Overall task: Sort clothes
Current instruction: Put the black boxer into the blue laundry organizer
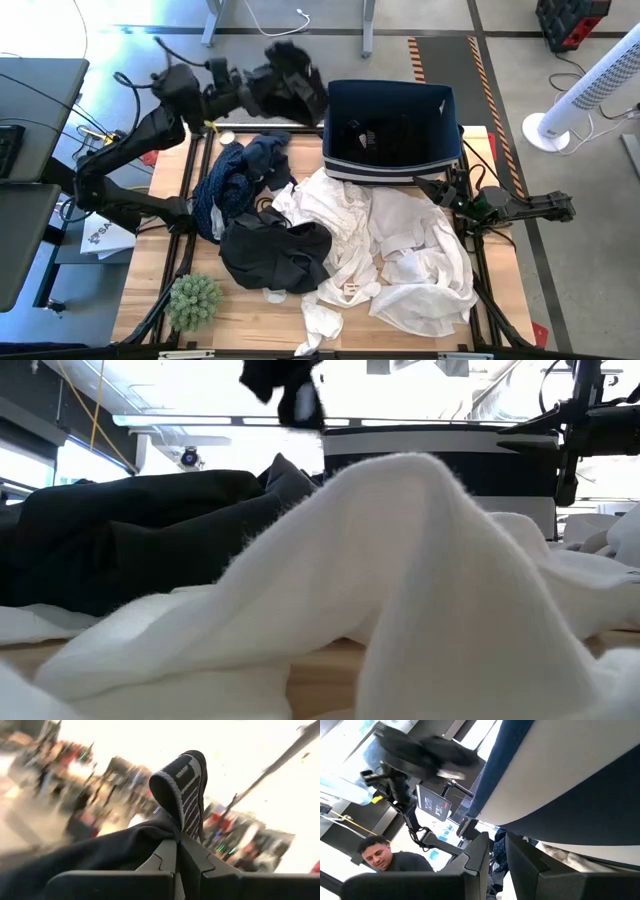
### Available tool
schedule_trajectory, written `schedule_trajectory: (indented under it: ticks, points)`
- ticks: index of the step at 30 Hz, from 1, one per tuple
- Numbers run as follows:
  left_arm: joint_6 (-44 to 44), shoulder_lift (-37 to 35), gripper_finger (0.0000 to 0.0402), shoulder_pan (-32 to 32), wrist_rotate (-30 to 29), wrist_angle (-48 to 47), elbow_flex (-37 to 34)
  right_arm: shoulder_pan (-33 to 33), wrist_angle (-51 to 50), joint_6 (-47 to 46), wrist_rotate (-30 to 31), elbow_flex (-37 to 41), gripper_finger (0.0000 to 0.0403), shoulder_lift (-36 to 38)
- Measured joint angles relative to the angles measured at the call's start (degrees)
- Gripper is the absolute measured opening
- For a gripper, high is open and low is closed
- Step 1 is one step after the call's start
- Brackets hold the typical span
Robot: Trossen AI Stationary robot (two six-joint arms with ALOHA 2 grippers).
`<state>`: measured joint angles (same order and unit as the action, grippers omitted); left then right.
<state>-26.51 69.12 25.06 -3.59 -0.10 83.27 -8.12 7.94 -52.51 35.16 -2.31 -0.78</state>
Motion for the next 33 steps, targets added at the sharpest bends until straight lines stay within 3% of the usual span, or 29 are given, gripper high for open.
schedule_trajectory:
  ticks: [8,17,28,33]
  points:
    - [0.2,10.8,0.0,0.0,7.2,17.5,4.4,0.0,0.0,-0.1,-0.6,0.0,0.0059,0.0]
    - [-0.3,25.9,0.0,0.0,15.8,18.6,14.9,0.0,0.0,-0.2,-1.2,0.0,0.0059,0.0]
    - [-0.4,36.8,0.0,0.8,13.7,16.4,17.4,0.0,0.0,-0.2,-4.2,0.0,0.0059,0.0]
    - [-0.4,40.1,0.0007,1.2,7.2,8.3,17.4,0.0,0.0,-1.5,-4.3,0.0,0.0059,0.0]
